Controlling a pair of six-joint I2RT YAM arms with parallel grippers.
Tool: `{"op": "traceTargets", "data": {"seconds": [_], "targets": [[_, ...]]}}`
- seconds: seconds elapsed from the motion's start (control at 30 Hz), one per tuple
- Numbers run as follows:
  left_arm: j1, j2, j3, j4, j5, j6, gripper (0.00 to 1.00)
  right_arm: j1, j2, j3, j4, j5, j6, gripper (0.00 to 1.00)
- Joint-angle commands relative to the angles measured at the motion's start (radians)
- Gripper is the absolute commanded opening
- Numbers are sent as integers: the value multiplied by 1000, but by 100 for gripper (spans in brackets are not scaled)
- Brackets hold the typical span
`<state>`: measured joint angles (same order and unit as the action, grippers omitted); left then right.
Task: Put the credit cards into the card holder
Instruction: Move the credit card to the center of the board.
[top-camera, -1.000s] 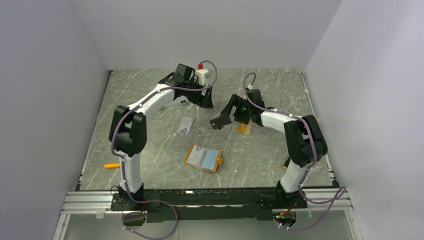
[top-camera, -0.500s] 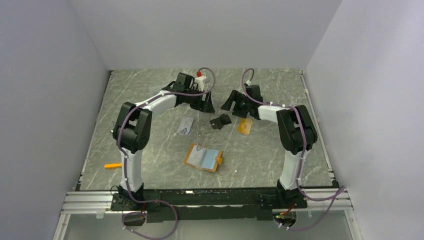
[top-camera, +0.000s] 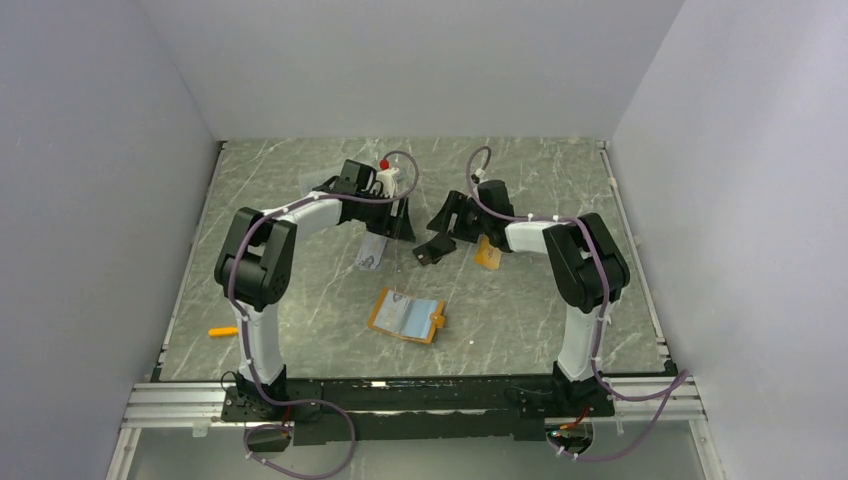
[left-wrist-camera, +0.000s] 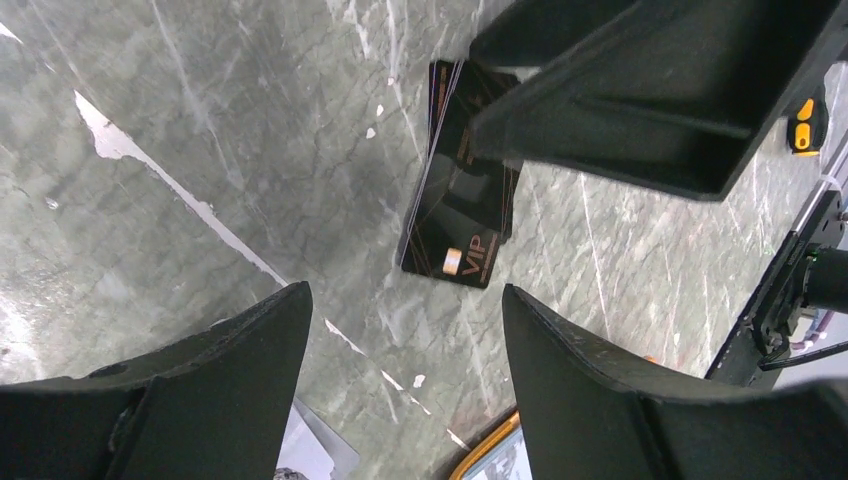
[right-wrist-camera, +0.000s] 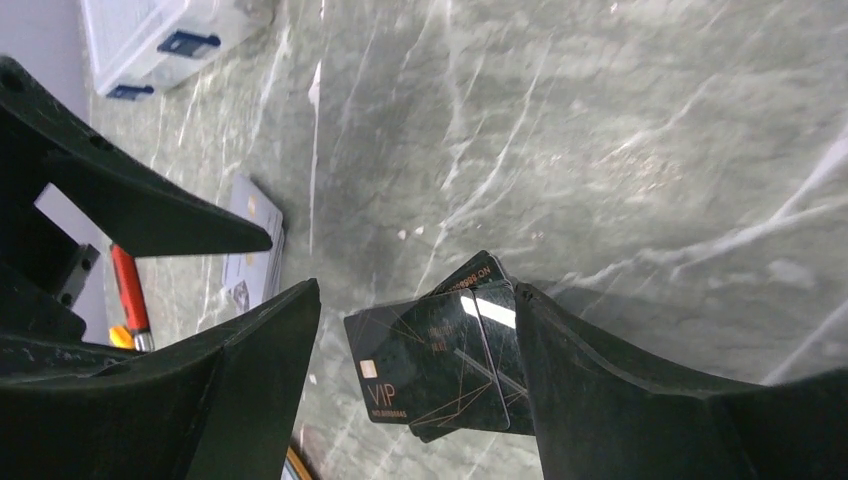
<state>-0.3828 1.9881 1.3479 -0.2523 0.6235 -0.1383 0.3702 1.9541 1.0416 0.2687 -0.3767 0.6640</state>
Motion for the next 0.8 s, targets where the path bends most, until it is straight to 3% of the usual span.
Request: {"op": "traceTargets", "data": {"seconds": [0.0,0.33,0.57,0.77], "targets": [[3,-77,-7,6,-3,59,75,42,-6,-87,-103,27,11,74],[-11,-75,-3,-56,-65,257,75,52,-84,-140,-127,61,40,78],[-88,-71,19,-114,-174,419,76,1,-182,-163,-150,38,45,81],[-97,-42,27,-109,-230,421,76,11,-220,-342,25,-50,224,74]]}}
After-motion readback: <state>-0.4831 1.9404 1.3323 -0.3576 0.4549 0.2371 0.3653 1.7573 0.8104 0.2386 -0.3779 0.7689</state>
